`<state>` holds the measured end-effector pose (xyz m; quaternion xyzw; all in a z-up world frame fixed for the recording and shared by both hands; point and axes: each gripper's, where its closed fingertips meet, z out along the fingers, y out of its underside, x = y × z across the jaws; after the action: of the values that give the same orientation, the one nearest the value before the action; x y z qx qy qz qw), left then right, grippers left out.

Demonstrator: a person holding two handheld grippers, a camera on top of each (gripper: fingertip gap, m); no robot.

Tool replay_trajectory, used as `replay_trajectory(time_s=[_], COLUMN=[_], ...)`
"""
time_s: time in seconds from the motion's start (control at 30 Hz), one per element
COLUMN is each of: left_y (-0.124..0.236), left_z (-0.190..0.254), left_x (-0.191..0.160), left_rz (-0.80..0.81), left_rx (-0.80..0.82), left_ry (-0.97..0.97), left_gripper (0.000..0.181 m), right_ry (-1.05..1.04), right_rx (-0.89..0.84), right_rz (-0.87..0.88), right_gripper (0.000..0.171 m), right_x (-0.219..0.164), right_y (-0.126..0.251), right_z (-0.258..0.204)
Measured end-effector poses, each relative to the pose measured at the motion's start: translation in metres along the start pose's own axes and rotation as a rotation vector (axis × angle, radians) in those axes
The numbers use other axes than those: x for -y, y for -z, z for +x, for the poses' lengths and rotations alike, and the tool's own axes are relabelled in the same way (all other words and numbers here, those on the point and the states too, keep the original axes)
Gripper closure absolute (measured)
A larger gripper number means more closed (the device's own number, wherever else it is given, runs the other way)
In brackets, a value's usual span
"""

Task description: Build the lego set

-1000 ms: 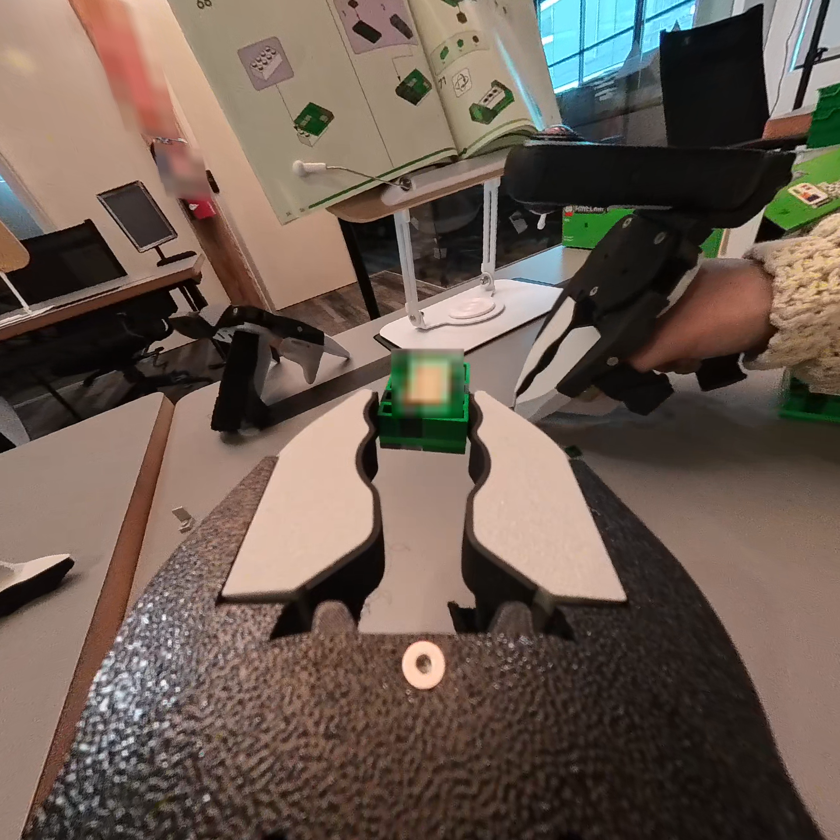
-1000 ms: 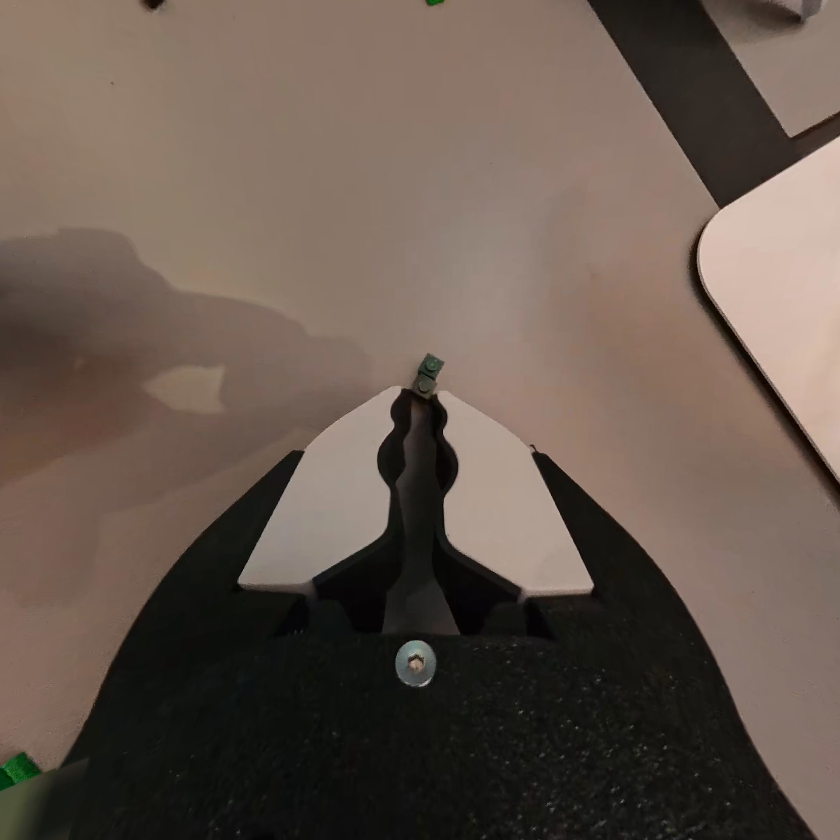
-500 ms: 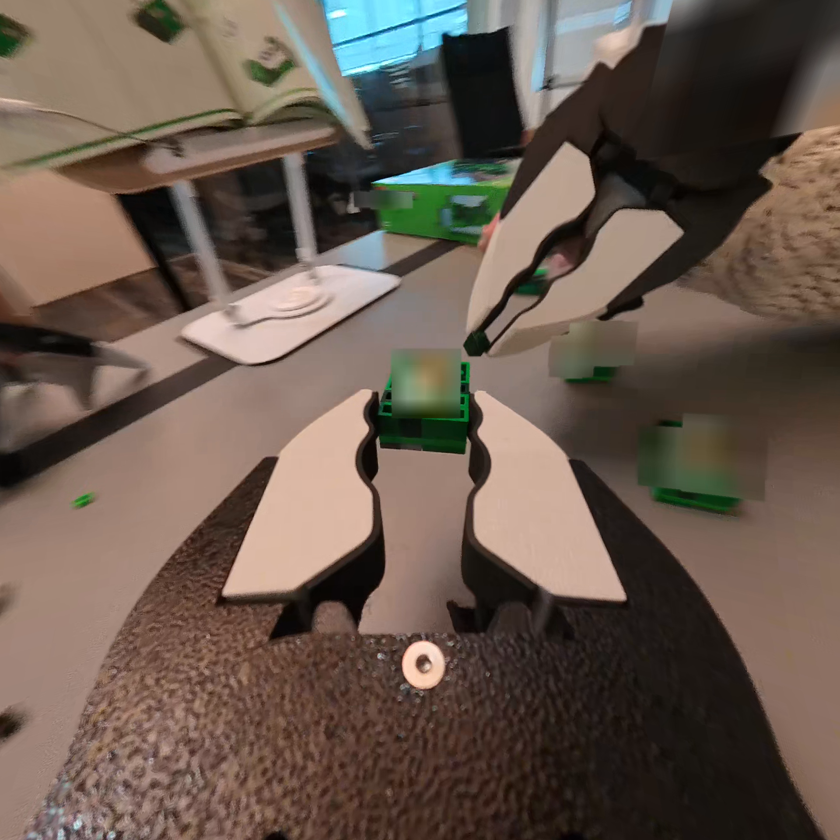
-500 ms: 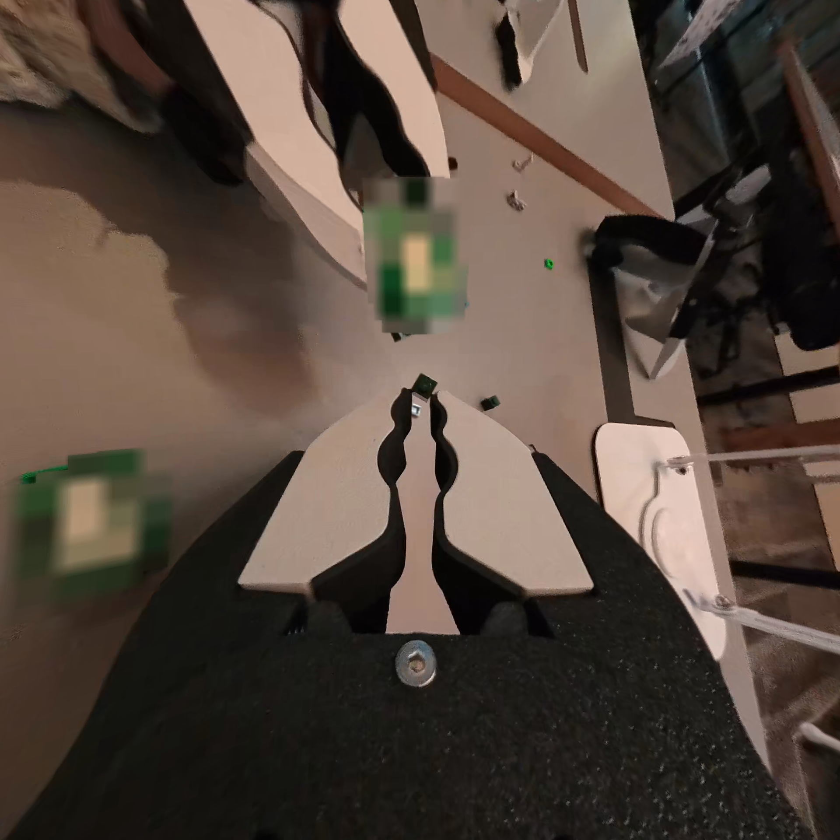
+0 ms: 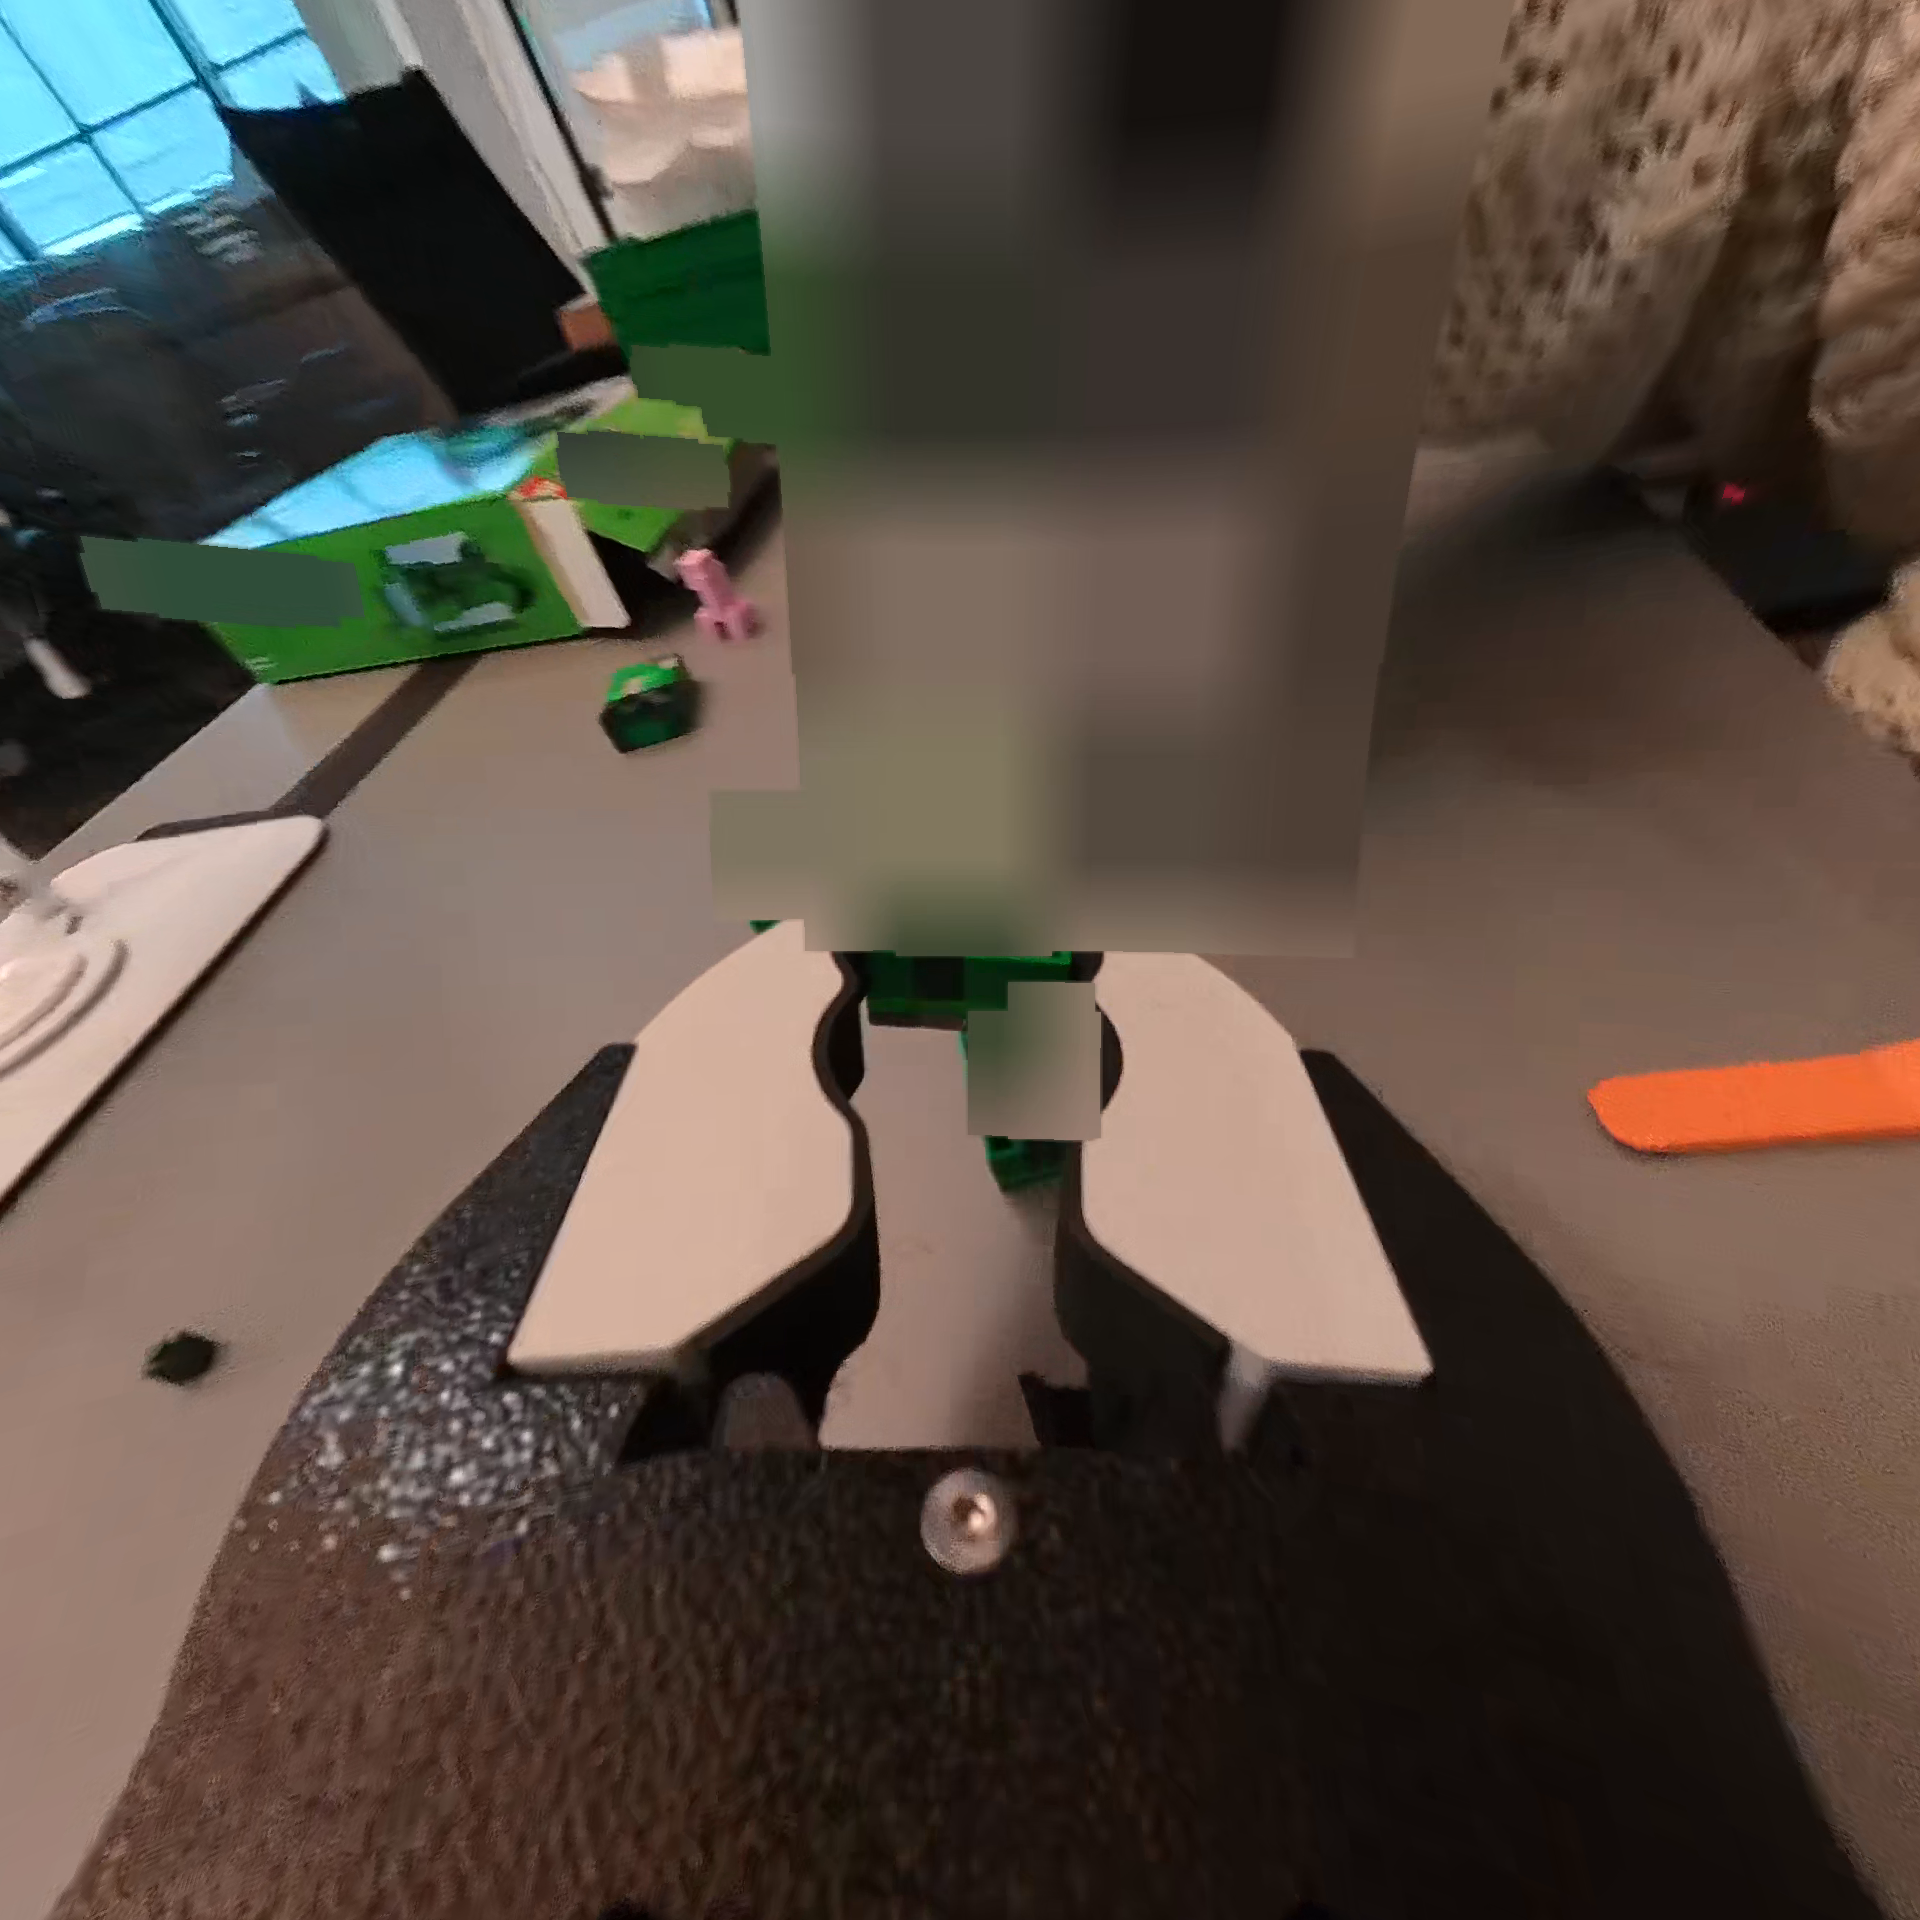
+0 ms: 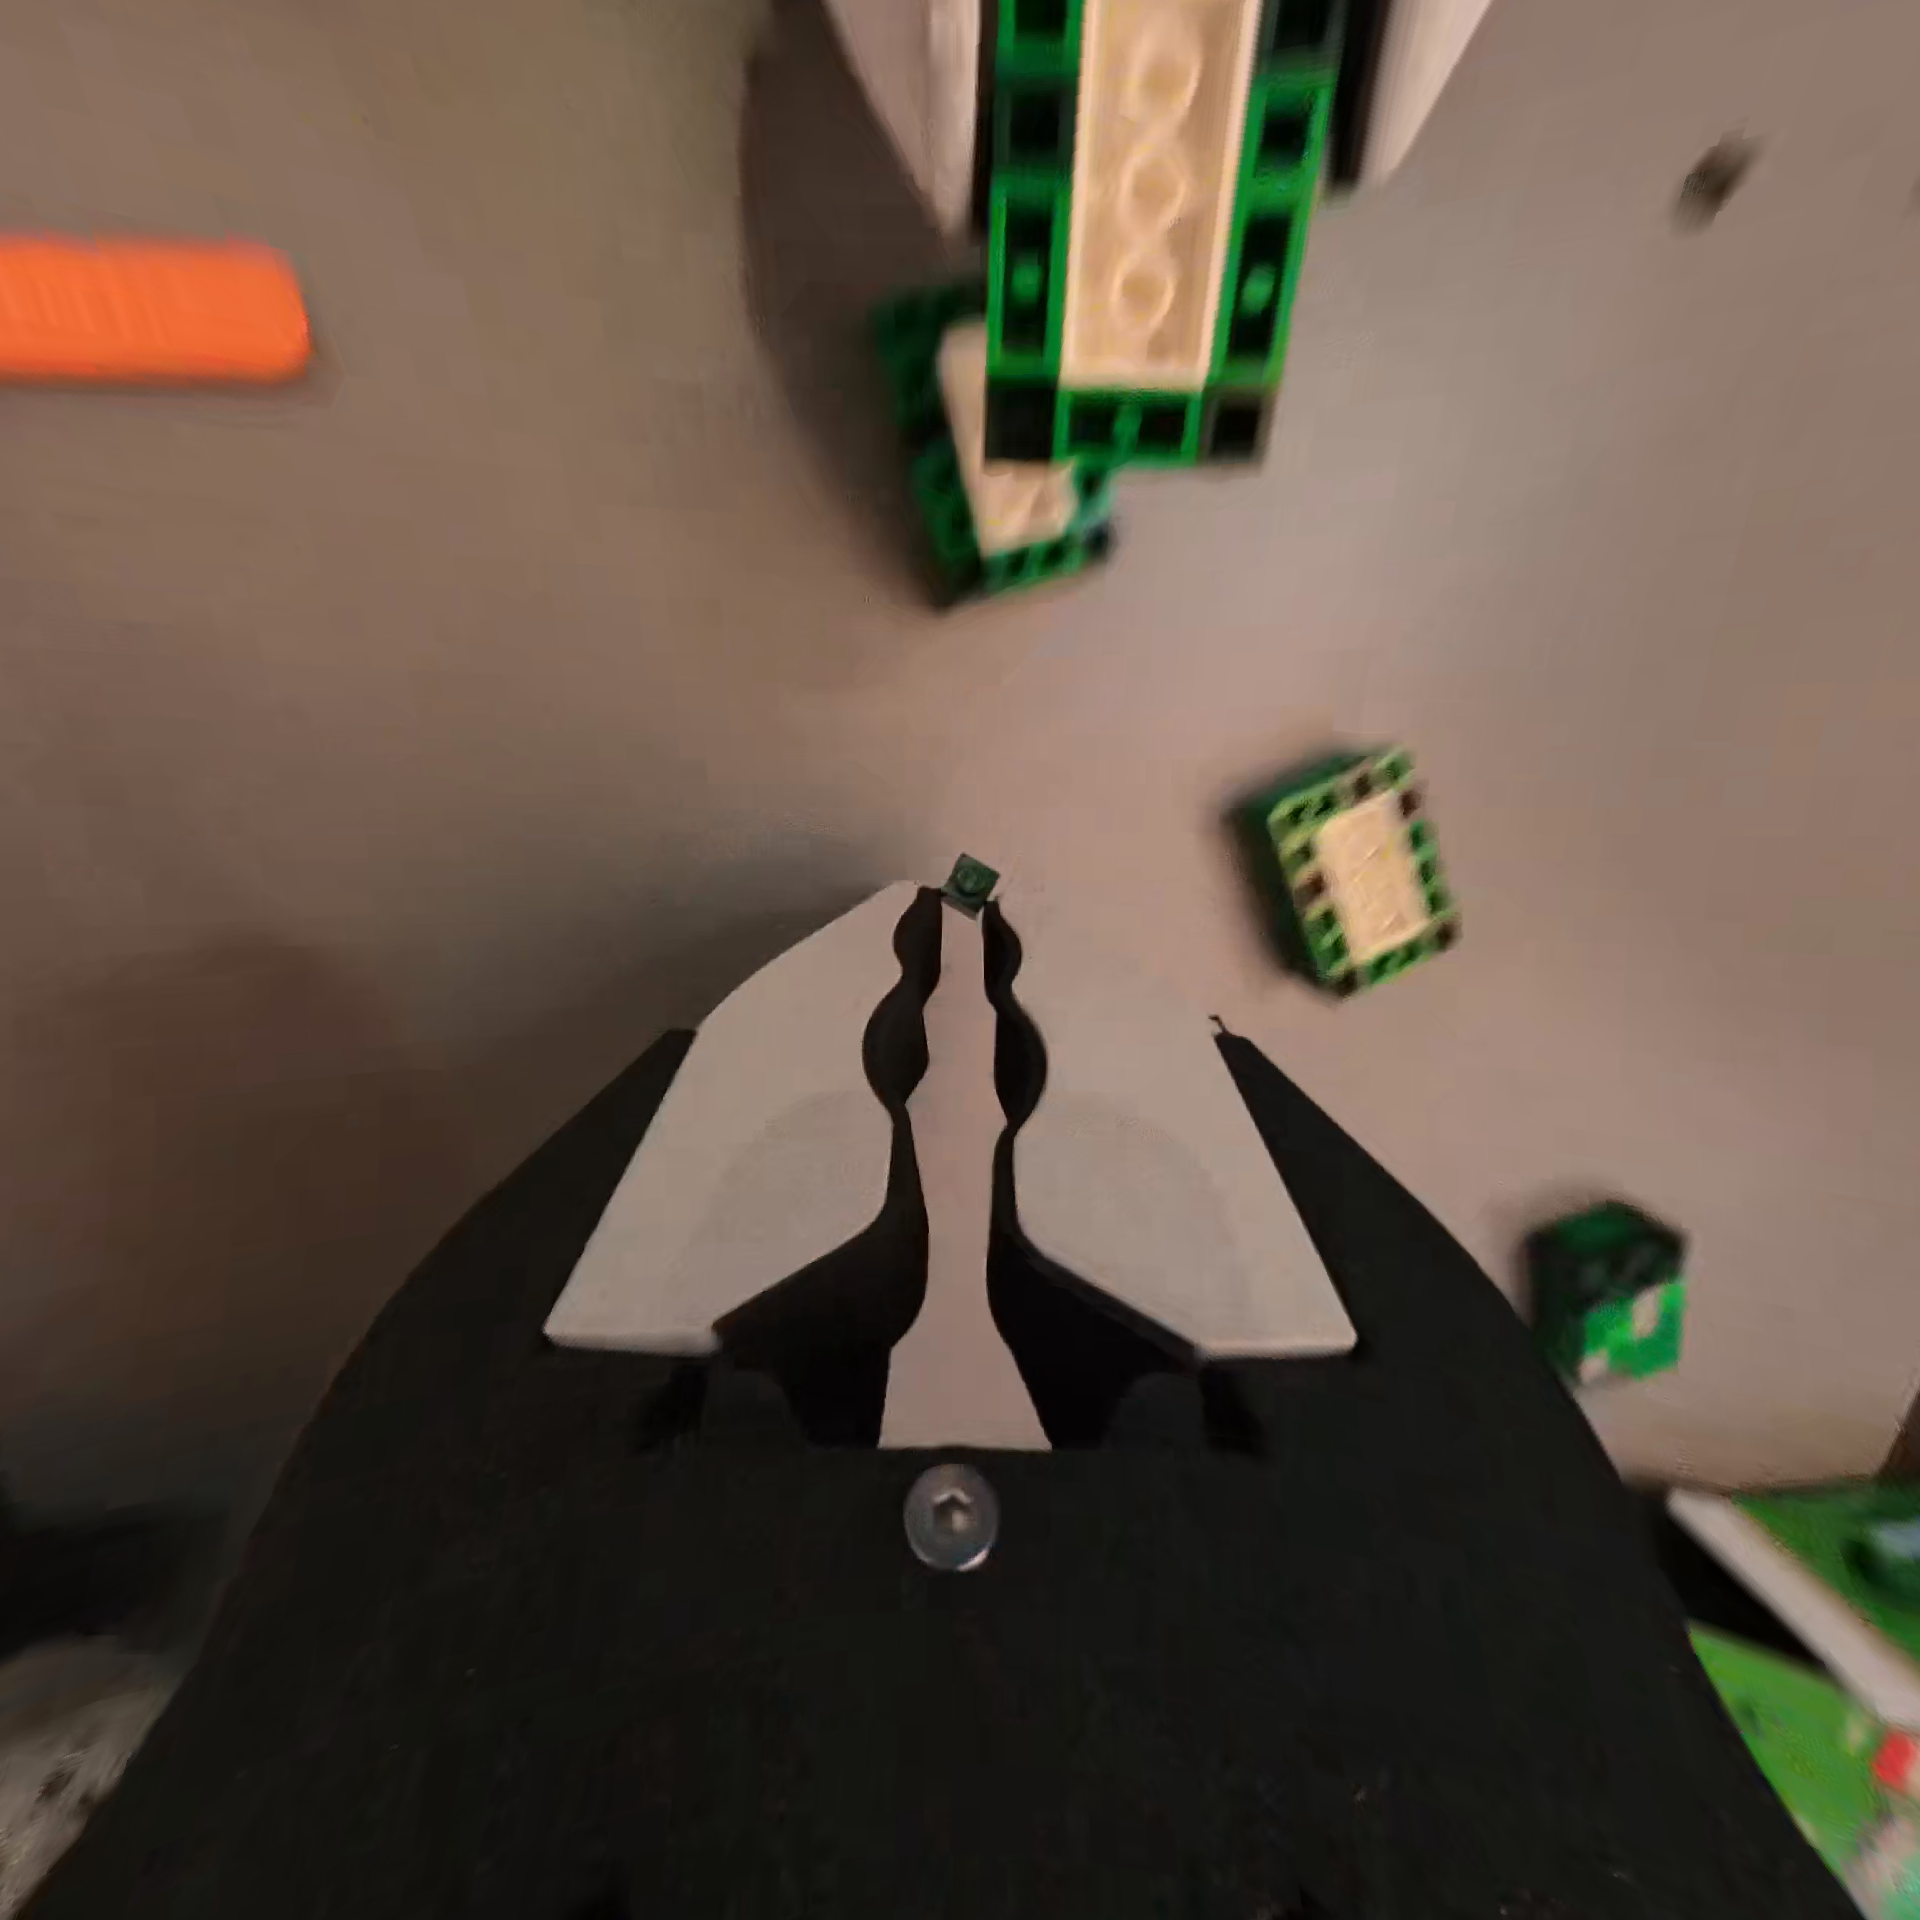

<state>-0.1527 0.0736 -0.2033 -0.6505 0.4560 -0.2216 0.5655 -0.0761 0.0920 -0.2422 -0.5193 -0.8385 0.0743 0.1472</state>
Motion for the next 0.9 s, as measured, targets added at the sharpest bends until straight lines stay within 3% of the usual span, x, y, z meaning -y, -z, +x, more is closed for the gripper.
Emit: replay_trajectory(time_s=[0.13,0.27,0.43,0.7,0.9], left_y=[-0.011,-0.011,-0.01,-0.007,-0.009], left_z=[0.014,0.014,0.013,0.015,0.027], left_x=[-0.006,-0.004,-0.005,0.004,0.009], left_rz=[-0.037,-0.02,-0.014,0.026,0.047], left_rx=[-0.047,-0.053,-0.05,-0.068,-0.123], left_ry=[-0.026,-0.006,0.004,0.019,0.015], left_gripper=[0.145,0.145,0.145,0.145,0.145], right_ry=[-0.046,-0.034,-0.08,-0.279,-0.226], right_rx=[0.081,0.086,-0.018,-0.056,-0.032], right_rz=[-0.281,-0.354,-0.122,0.37,0.458], right_gripper=[0.164,0.164,0.143,0.153,0.155], right_x=[-0.046,-0.054,-0.036,-0.035,-0.033], right_y=[0.003,-0.001,0.006,0.005,-0.009], right_z=[-0.027,-0.037,-0.033,-0.042,-0.043])
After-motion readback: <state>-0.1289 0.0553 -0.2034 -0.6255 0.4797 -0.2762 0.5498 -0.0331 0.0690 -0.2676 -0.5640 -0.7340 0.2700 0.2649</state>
